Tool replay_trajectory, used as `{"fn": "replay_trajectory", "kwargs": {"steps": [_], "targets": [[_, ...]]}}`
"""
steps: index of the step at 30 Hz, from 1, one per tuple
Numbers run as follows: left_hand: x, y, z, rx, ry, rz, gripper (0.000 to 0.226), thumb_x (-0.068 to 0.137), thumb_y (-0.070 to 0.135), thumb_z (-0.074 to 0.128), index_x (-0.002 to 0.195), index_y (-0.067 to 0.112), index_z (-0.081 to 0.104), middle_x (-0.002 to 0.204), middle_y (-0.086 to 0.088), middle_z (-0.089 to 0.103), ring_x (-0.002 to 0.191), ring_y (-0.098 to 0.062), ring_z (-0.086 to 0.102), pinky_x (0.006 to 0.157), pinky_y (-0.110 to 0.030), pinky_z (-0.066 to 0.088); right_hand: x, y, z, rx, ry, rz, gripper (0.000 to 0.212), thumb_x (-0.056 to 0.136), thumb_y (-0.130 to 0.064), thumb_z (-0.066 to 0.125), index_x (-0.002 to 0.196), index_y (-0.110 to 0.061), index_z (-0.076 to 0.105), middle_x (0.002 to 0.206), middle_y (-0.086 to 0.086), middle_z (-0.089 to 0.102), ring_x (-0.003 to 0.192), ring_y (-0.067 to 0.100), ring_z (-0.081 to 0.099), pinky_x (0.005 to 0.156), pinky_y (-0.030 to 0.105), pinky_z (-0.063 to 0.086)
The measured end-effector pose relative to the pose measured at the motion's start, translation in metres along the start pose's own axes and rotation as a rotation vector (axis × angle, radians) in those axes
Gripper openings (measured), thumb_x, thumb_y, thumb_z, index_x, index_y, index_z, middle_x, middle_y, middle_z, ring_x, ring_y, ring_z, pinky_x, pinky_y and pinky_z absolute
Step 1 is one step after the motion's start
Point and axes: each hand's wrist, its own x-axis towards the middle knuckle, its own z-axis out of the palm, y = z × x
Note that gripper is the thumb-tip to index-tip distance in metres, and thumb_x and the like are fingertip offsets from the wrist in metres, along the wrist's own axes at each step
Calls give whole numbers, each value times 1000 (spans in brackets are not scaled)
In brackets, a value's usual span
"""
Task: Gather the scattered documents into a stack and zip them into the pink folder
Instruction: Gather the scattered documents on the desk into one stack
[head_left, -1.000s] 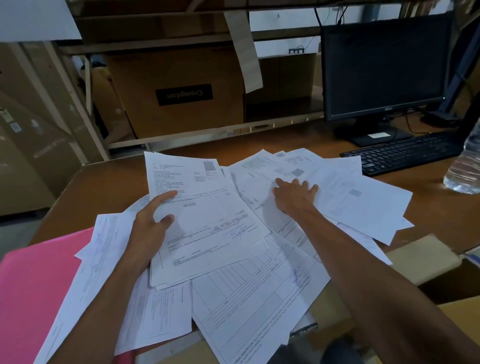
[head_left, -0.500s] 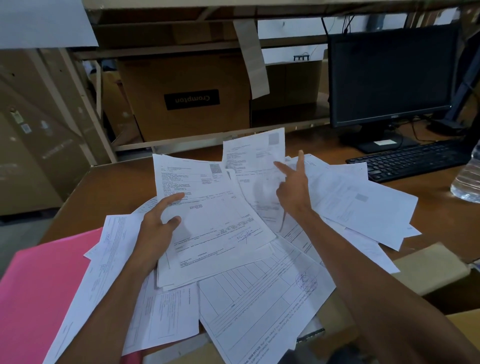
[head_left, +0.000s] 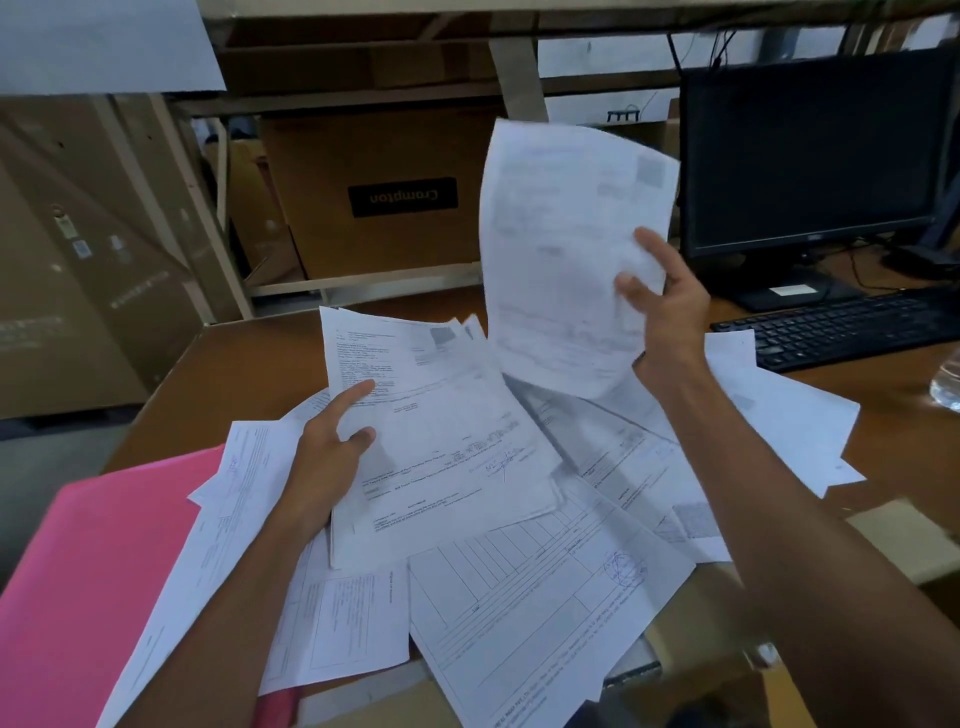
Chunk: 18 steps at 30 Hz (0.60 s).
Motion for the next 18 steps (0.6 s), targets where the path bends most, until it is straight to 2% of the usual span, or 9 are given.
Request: {"fn": "replay_trajectory", "kwargs": {"steps": [2,5,7,10,12,15,16,18], "targets": [[0,0,-1,3,9,-9,50,101,13,60,141,40,52,160,11,36,144,-19,36,101,-26,33,5,-1,-4,117,3,147,43,89,6,67,125,-17,67,134,9,65,113,27,69,81,37,60],[0,0,-2,0,13,-10,50,100,13,60,141,41,51,160,11,36,143,-19,37,102,-28,33,7,15,-14,4,147,255,42,90,3,68,129,-13,66,129,7,67,113,29,68,77,34,60],[0,0,-2,-13,5,-14,51,101,11,60,141,41,51,160,11,36,144,-19,36,103,-29,33,7,24,-19,55,263,256,44,90,3,69,131,-12,64,129,10,66,112,30,68,77,34,61],[1,-1,-2,-22,-5,-33,51,101,11,59,141,42,51,160,11,35,145,-21,35,110,-35,35,10,27,-28,318,395,221,48,92,1,68,137,-15,61,127,9,68,111,29,69,87,47,60],[0,0,-1,2,-17,-40,51,101,12,59,141,42,51,160,10,35,144,-21,36,111,-37,36,10,28,-29,274,269,255,49,93,6,63,137,-14,58,122,5,69,108,23,69,96,46,56],[-2,3,1,-84,-43,-31,46,103,13,55,140,41,53,154,10,42,134,-16,44,99,-26,40,0,36,-16,-214,-95,338,43,86,14,66,124,-7,66,105,13,70,92,24,69,97,44,54],[-3,5,2,-139,-43,-38,41,105,18,52,138,41,54,150,11,46,133,-16,46,96,-25,43,-6,39,-9,-353,-178,357,40,85,12,69,120,-7,69,104,16,71,90,23,70,95,44,55],[-8,10,3,-224,-27,-53,32,106,38,45,136,41,57,145,14,51,132,-19,51,101,-33,46,-19,49,2,-559,-269,323,33,86,7,72,113,-10,73,111,14,72,99,19,68,93,38,55]]}}
